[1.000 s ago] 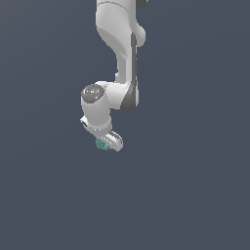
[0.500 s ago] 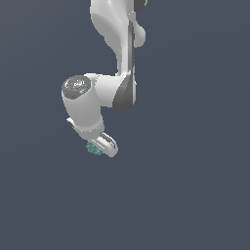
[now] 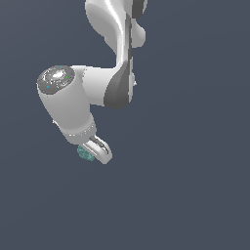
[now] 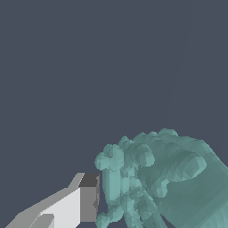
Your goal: Pick up the object and move it to a goal position.
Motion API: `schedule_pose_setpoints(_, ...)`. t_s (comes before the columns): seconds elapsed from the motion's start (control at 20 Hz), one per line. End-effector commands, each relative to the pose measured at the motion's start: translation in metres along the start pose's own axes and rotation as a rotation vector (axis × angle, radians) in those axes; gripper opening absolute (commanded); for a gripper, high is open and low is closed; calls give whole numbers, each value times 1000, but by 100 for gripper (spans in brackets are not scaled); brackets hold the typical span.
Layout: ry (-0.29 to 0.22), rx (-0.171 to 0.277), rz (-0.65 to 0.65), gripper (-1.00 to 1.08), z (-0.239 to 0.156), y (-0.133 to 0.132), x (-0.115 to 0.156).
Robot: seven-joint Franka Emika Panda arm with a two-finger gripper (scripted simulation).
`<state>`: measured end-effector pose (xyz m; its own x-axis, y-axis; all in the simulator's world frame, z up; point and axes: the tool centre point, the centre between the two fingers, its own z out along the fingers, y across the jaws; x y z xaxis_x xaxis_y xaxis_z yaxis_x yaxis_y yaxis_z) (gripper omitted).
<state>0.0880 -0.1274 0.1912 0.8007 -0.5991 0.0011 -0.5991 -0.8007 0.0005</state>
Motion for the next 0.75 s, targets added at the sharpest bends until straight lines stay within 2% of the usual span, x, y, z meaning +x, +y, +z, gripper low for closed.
schedule_pose_setpoints(0.0,-1,0,0,-100,-8,-3,7)
schedule_pose_setpoints(0.7,-1,0,0,-100,-23,-9,24)
